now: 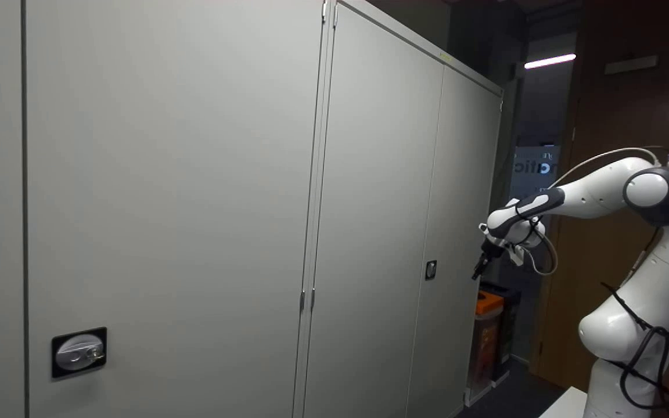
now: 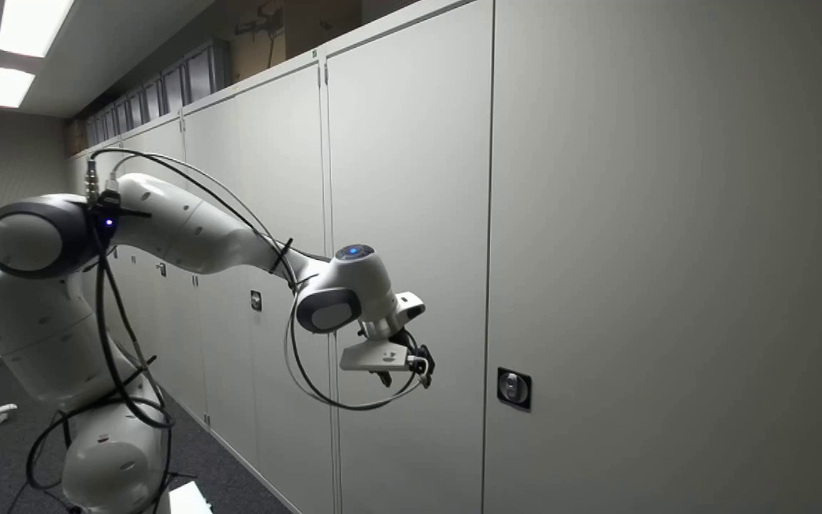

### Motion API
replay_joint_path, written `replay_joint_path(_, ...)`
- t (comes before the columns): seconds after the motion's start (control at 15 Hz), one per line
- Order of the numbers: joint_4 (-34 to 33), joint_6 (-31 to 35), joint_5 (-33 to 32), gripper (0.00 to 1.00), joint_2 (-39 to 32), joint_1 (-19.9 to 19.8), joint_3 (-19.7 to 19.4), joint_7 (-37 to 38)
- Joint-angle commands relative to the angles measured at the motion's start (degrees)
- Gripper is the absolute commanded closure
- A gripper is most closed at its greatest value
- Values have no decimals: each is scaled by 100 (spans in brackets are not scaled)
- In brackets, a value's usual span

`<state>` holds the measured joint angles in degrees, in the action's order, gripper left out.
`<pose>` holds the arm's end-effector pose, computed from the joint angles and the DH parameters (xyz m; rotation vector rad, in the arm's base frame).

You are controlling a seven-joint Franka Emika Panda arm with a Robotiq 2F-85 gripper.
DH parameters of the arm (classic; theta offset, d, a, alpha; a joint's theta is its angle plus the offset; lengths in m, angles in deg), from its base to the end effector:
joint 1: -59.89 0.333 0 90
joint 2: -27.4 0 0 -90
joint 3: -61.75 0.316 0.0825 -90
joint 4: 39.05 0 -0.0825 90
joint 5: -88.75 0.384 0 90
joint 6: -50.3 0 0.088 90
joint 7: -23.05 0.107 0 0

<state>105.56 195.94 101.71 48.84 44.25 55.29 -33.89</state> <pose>0.4156 -0.1731 0.4496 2.9124 0.6599 0.6465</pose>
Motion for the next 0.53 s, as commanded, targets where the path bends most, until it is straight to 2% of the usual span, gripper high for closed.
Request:
replay_joint_path(0.0,-414,-1458,-616,0,975,292,-262,829)
replay_joint_path(0.2,-913,-2367,-772,0,1320,511,-362,1293)
replay_joint_path(0.47,-1329,-2967,-756,0,1474,760,-447,1877)
